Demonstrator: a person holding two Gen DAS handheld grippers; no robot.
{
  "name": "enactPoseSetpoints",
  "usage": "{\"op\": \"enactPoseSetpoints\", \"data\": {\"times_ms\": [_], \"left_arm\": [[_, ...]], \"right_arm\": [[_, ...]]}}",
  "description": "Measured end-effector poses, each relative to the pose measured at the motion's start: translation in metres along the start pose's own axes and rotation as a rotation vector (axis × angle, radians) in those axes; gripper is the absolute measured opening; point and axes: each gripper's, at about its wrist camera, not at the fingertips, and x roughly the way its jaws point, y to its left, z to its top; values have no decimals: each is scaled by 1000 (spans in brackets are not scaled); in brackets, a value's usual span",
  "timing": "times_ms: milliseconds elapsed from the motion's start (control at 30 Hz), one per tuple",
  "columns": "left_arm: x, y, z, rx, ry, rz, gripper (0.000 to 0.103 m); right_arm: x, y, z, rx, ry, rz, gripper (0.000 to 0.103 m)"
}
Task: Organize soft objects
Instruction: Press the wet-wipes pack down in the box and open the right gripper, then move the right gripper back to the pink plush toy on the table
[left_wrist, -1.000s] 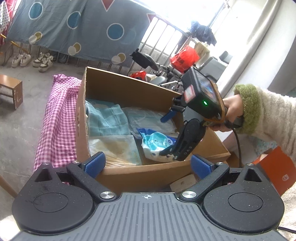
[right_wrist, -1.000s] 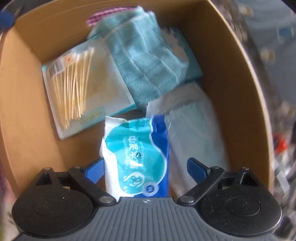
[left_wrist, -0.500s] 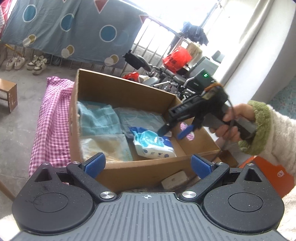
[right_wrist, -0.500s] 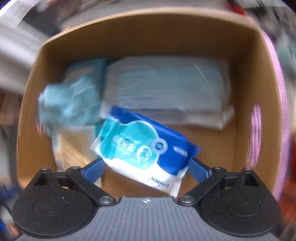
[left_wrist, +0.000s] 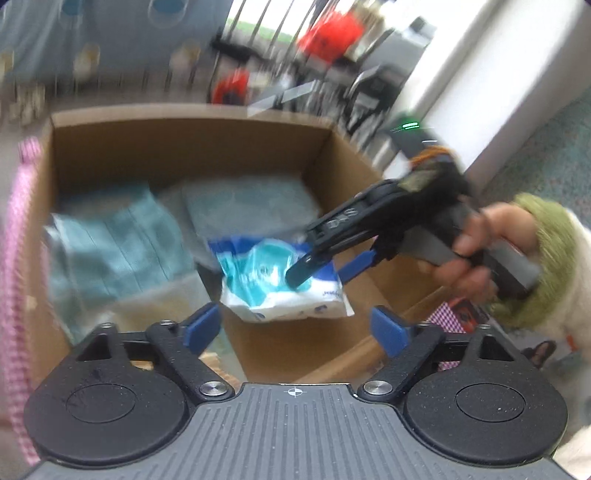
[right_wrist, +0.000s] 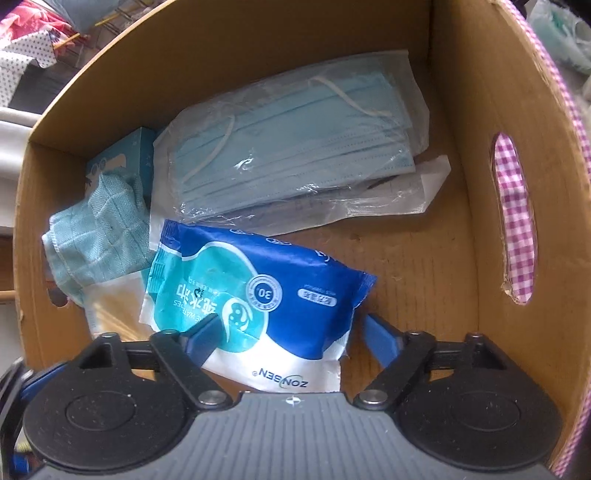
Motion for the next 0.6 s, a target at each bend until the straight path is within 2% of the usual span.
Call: {"op": "enactPoseSetpoints", "data": {"times_ms": [167, 333, 433, 600], "left_arm": [[50, 24, 35, -158, 197, -54, 77], [90, 34, 46, -249, 319, -36, 76], [100, 34, 43, -265, 353, -31, 77], [98, 32, 37, -284, 356, -29, 78]], "right_arm": [[2, -9, 3, -20, 2, 79, 63], [-2, -4, 7, -125, -51, 79, 59], [-1, -3, 12, -170, -66, 85, 59], [3, 6, 18, -260, -90, 88, 59]]}}
